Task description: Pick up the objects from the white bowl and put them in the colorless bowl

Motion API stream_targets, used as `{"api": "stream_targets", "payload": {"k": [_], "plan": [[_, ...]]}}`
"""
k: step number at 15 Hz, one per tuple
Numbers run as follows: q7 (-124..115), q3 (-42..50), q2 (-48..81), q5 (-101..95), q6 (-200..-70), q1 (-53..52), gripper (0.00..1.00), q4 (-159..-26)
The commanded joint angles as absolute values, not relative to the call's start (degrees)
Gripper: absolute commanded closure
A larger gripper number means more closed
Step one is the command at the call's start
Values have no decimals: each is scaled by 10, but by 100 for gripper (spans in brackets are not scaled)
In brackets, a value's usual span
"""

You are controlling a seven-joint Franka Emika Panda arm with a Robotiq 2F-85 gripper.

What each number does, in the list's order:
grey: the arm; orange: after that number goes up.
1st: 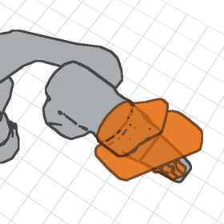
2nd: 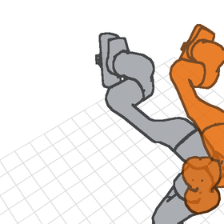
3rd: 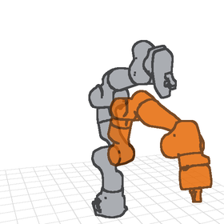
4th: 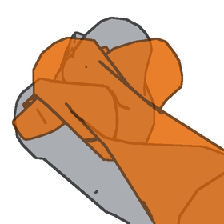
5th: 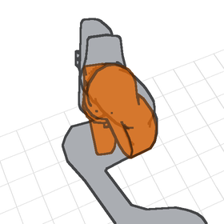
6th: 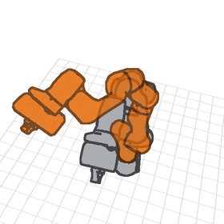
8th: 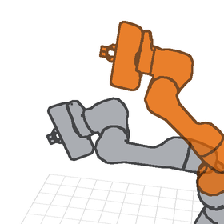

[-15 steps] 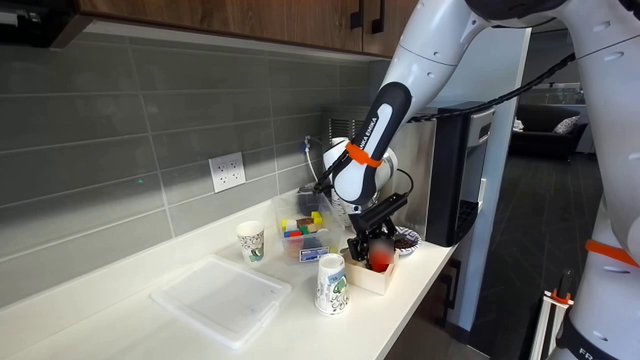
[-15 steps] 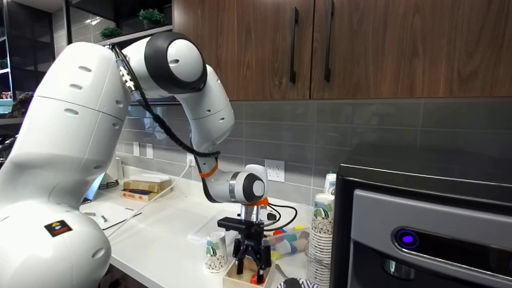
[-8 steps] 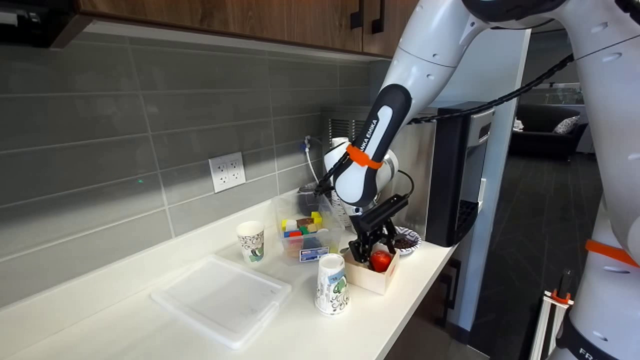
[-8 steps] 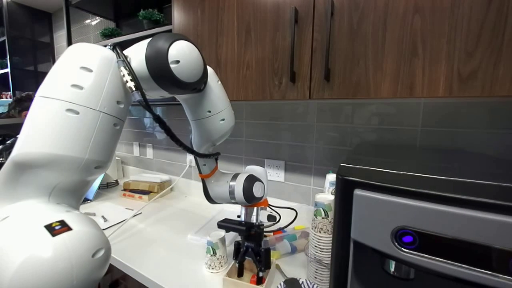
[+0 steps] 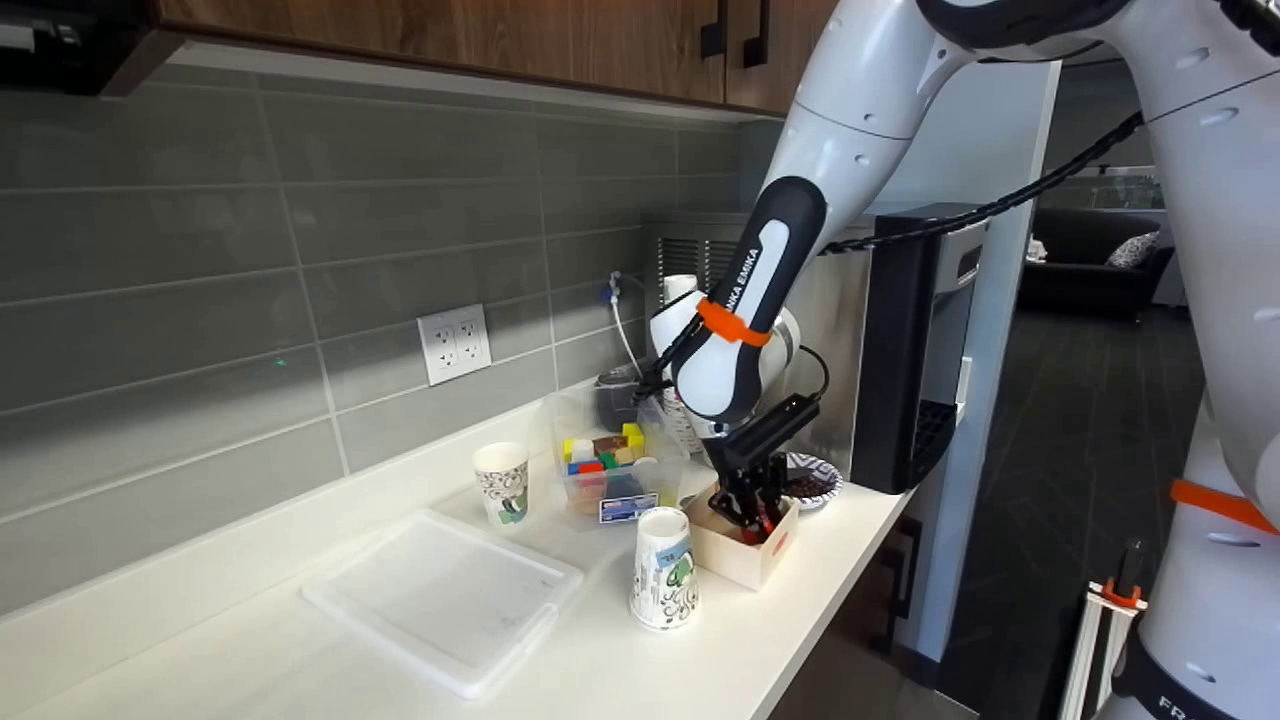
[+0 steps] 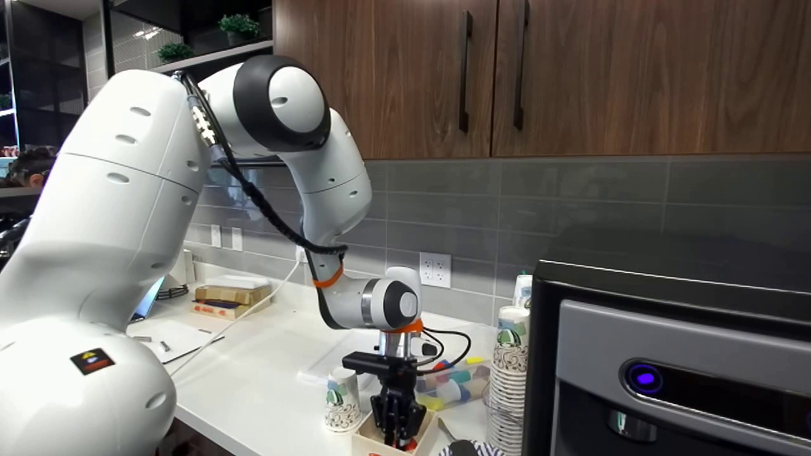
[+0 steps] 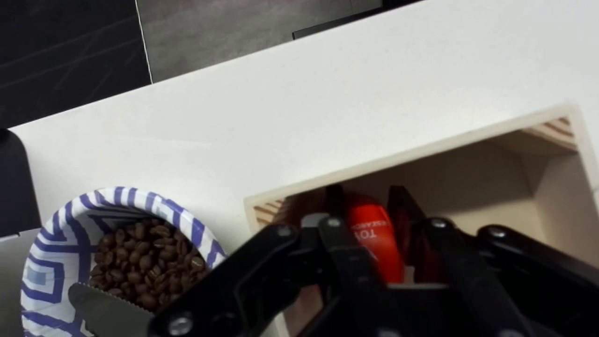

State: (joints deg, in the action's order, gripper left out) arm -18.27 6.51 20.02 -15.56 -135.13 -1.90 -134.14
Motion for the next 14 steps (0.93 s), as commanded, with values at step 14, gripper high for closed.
{"api": "stream_targets", "payload": {"k": [14], "plan": [[-201, 48, 51, -170, -1366, -39, 96, -1396]]}}
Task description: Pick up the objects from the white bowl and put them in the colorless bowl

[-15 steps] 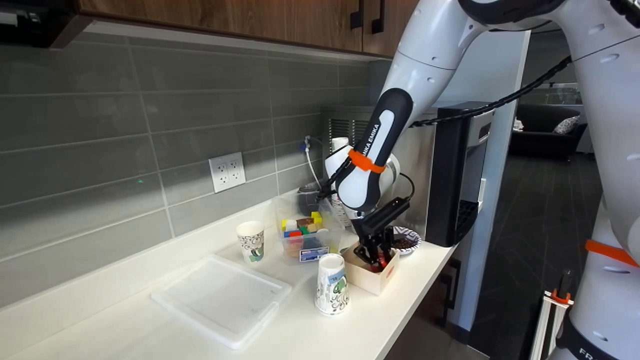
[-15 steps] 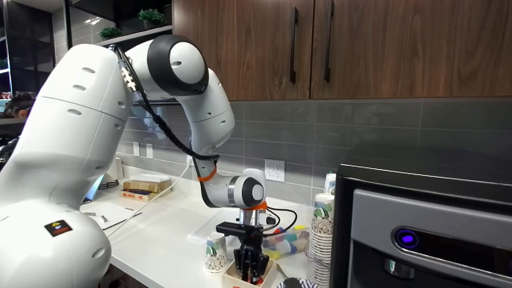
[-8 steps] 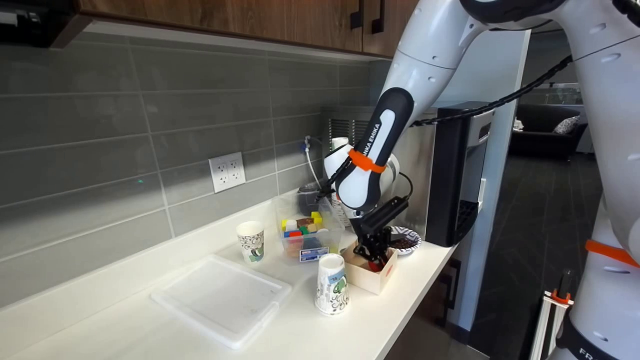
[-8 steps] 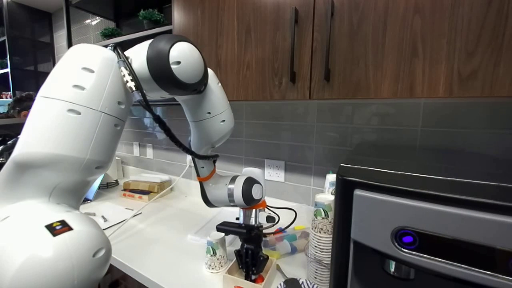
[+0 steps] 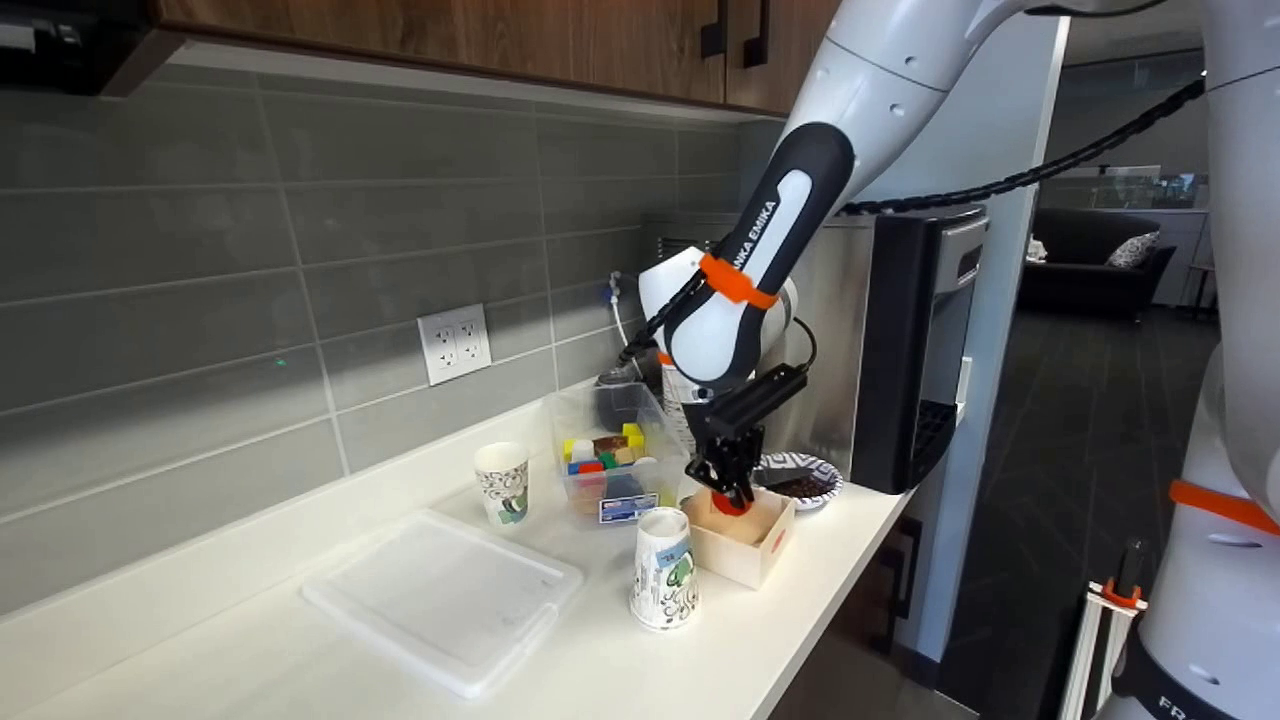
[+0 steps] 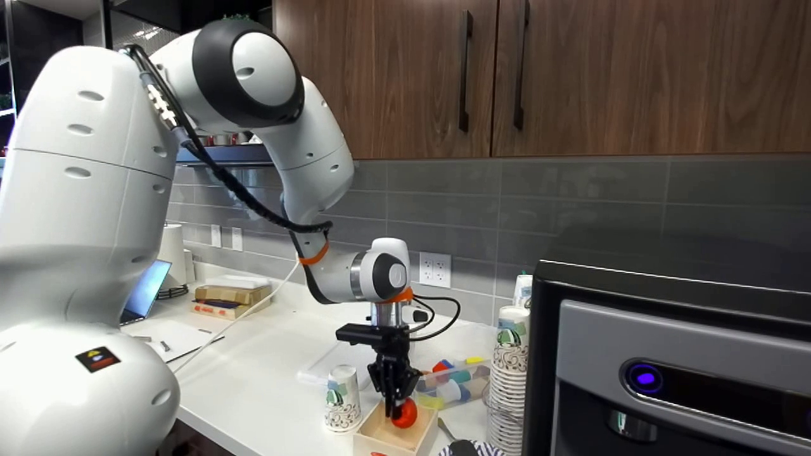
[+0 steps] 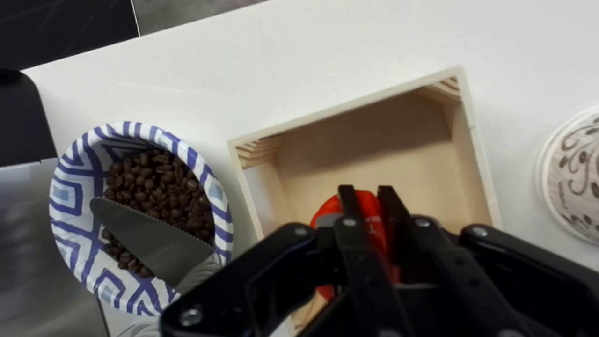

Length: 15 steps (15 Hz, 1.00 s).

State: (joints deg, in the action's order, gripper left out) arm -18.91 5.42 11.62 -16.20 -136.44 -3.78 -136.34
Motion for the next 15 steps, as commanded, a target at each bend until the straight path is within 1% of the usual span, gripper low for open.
{"api": "stream_targets", "payload": {"k": [1, 7, 11, 15], "plan": [[-189, 42, 38, -165, -1371, -36, 96, -1397], [-132, 19, -14, -153, -1458, -25, 96, -1393], [-58, 20, 17, -122, -1552, -15, 96, -1376], [38, 13, 65, -39, -1629, -5, 96, -1363]]}}
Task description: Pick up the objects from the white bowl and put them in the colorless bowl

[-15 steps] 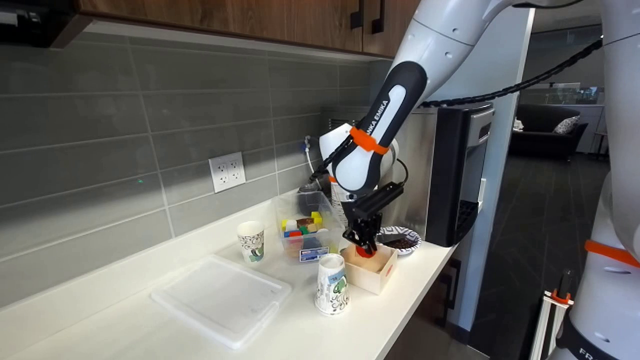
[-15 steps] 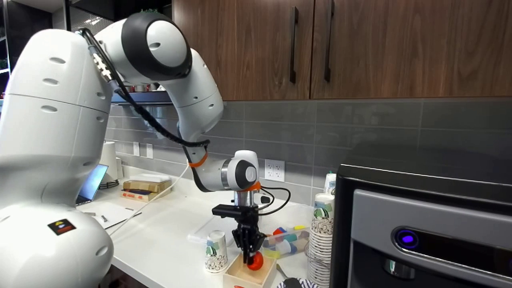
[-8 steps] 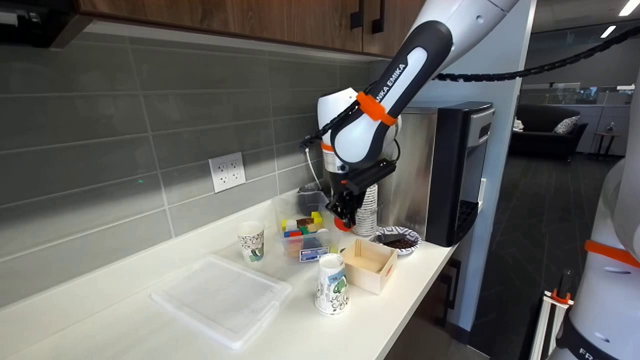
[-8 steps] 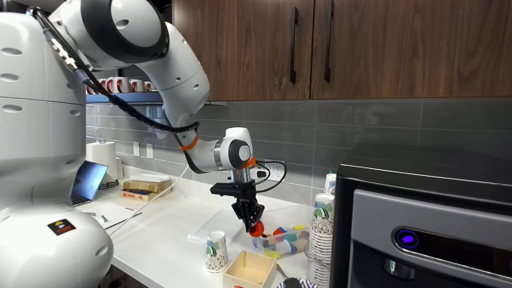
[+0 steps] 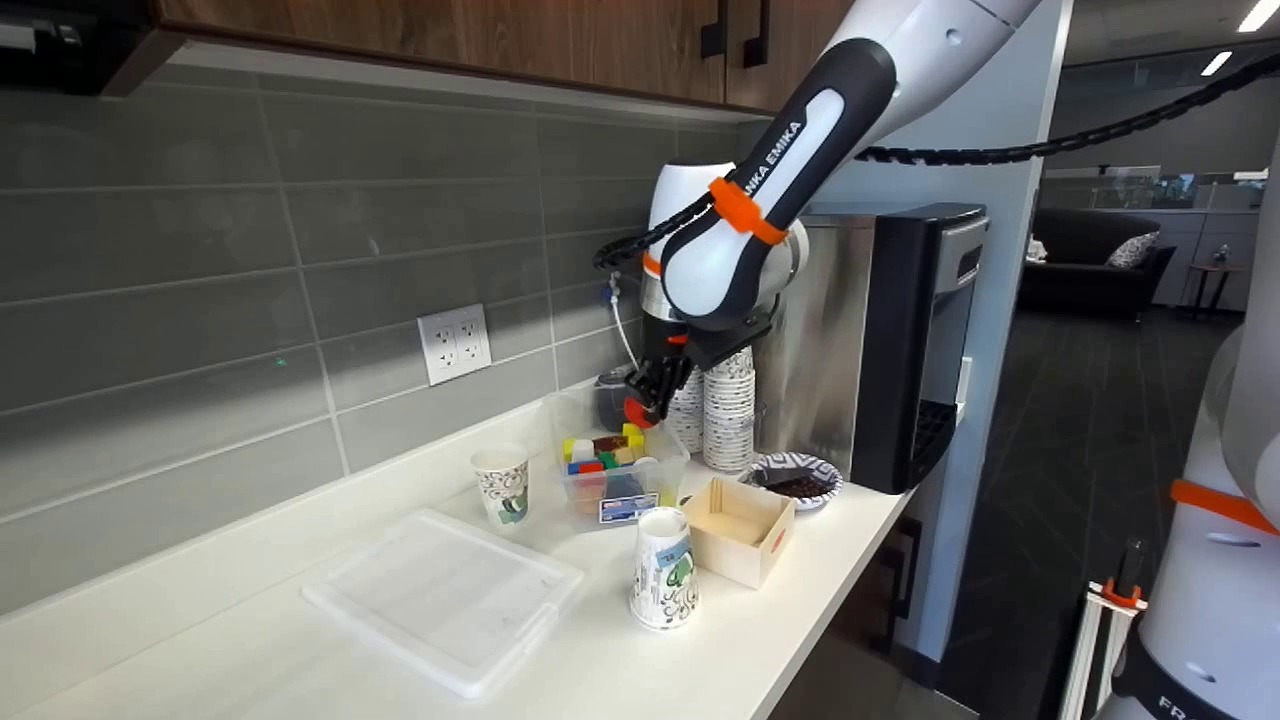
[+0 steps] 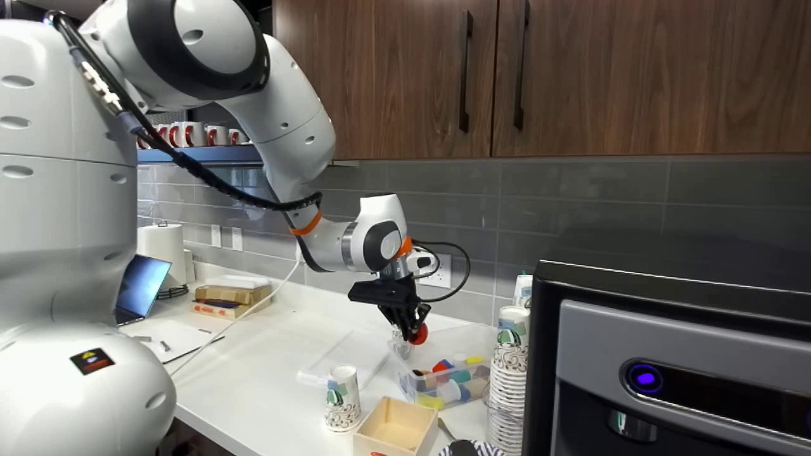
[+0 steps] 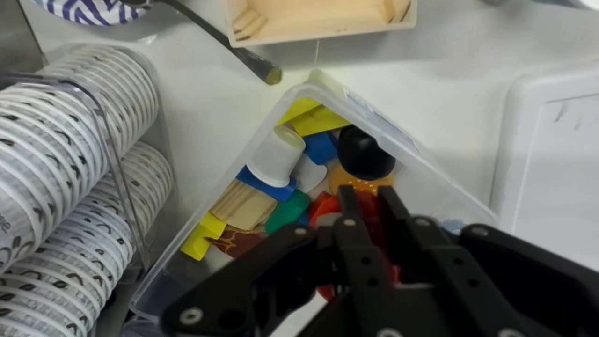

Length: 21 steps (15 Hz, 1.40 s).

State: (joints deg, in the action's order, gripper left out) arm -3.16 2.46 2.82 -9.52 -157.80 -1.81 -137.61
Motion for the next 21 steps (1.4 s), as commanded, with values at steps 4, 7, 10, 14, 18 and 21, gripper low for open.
{"api": "stream_targets", "payload": {"k": [4, 7, 10, 14, 18, 21], "plan": [[117, -18, 105, 39, -1683, 14, 59, -1353], [158, -38, 116, 75, -1706, 28, 38, -1350], [190, -61, 112, 102, -1718, 47, 14, -1354], [198, -65, 107, 108, -1724, 61, 0, -1359], [159, -21, 109, 69, -1700, 45, 0, -1358], [133, -6, 110, 34, -1701, 44, 0, -1360]]}}
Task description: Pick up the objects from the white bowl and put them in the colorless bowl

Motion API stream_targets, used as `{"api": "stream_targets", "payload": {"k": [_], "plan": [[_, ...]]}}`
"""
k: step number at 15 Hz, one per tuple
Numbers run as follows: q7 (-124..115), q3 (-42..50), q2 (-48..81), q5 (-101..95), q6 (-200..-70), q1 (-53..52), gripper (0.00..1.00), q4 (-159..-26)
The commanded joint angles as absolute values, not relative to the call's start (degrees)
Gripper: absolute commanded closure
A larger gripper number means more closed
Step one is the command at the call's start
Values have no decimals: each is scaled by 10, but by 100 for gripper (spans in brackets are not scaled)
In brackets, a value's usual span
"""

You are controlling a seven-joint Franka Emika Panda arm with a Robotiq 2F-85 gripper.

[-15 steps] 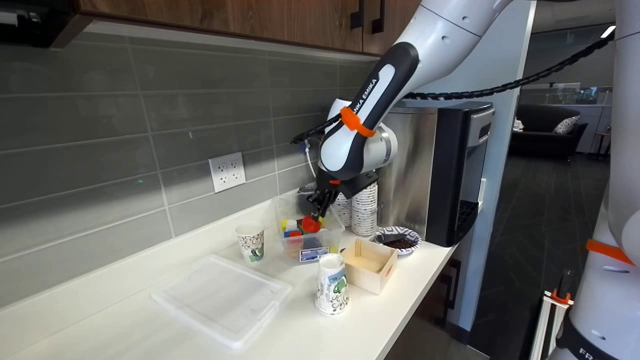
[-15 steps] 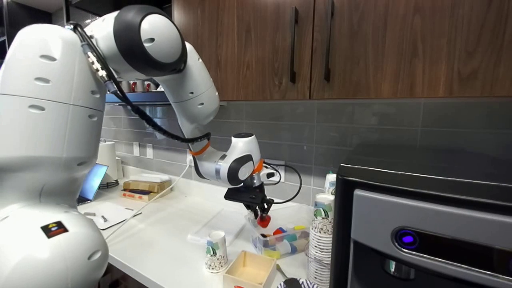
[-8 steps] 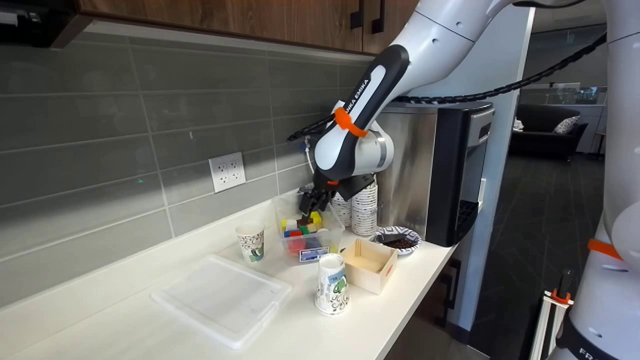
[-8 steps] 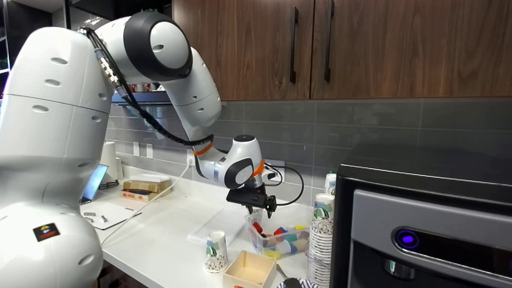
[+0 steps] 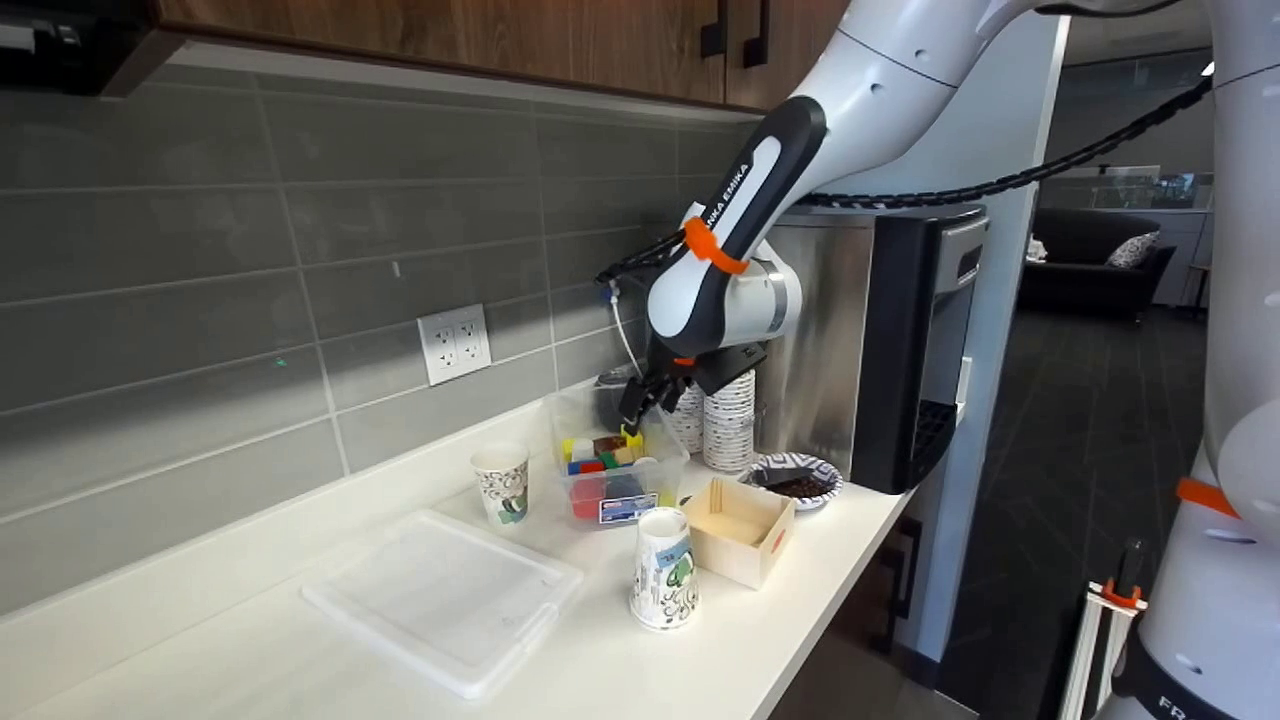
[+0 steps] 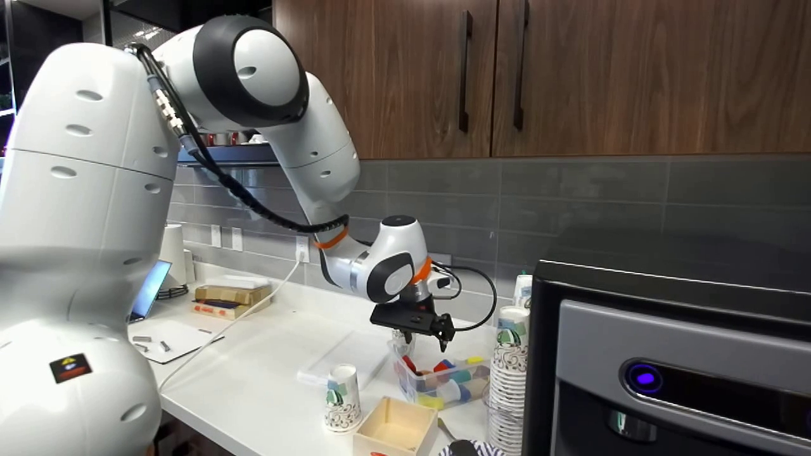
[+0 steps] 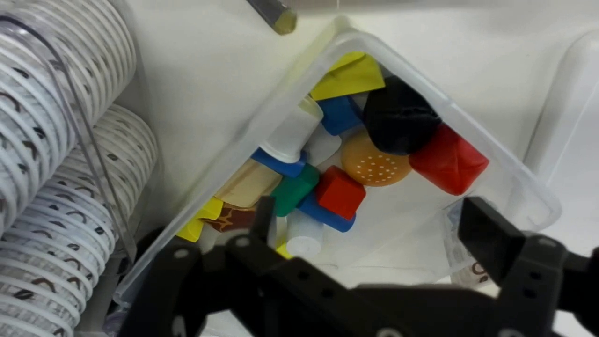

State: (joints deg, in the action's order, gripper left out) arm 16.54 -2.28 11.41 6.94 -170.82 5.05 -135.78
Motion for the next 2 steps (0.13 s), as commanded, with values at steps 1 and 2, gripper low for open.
{"api": "stream_targets", "payload": {"k": [1, 2], "plan": [[125, -1, 110, 24, -1700, 42, 0, -1361], [117, 5, 111, 12, -1702, 39, 0, -1361]]}}
